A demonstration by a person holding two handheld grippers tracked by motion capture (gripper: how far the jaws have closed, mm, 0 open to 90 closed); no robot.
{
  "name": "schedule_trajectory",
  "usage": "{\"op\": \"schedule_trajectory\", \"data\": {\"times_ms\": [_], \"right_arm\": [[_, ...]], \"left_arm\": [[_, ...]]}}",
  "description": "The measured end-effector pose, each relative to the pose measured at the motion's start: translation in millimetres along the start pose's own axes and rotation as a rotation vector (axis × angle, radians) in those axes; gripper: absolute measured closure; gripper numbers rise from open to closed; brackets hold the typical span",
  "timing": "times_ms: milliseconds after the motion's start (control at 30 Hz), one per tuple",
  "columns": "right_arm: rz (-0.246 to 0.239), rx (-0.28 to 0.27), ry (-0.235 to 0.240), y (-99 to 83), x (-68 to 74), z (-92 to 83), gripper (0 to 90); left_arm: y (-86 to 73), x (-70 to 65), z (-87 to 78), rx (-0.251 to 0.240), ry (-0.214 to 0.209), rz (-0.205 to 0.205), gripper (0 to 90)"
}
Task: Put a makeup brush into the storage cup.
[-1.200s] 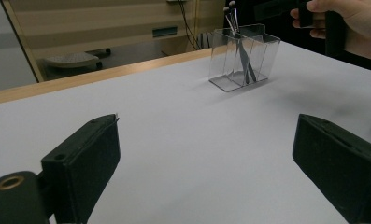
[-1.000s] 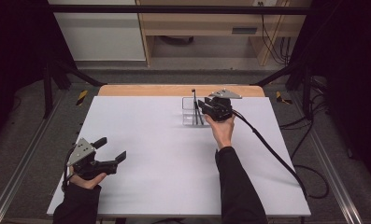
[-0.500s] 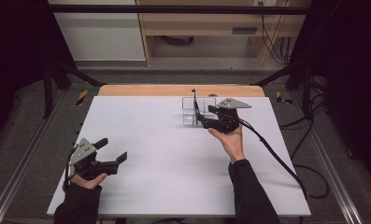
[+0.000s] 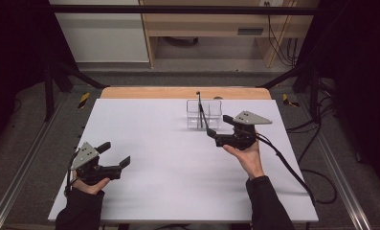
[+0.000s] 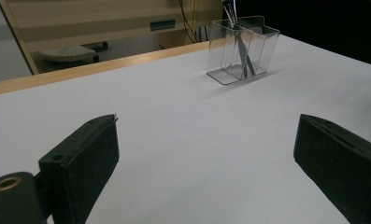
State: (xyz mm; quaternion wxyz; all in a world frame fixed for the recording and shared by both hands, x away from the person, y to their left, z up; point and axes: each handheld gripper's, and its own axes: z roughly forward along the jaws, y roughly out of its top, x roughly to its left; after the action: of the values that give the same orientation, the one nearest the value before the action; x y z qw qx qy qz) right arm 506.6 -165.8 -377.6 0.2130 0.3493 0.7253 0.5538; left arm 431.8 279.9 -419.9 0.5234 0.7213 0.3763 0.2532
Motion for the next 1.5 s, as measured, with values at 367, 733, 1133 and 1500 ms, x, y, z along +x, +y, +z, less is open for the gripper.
{"op": "schedule_trajectory", "data": {"times_ms": [367, 733, 1133, 1500], "right_arm": [[0.016, -0.005, 0.011, -14.2, -2.5, -25.2, 10.6], [0.011, -0.018, -0.033, -29.4, -6.0, -48.5, 4.3], [0.011, -0.002, -0.061, -42.9, -5.8, -66.1, 2.9], [0.030, -0.018, -0.076, -52.9, -7.7, -78.8, 2.2]], "left_arm": [[-0.2, -1.4, 0.3, 0.001, 0.000, 0.003, 6.4], [-0.5, -1.9, 0.3, -0.003, 0.000, -0.001, 6.3], [-0.9, -2.4, 0.1, 0.001, -0.004, 0.003, 6.2], [-1.8, -4.0, 0.6, 0.002, -0.009, 0.007, 6.1]]}}
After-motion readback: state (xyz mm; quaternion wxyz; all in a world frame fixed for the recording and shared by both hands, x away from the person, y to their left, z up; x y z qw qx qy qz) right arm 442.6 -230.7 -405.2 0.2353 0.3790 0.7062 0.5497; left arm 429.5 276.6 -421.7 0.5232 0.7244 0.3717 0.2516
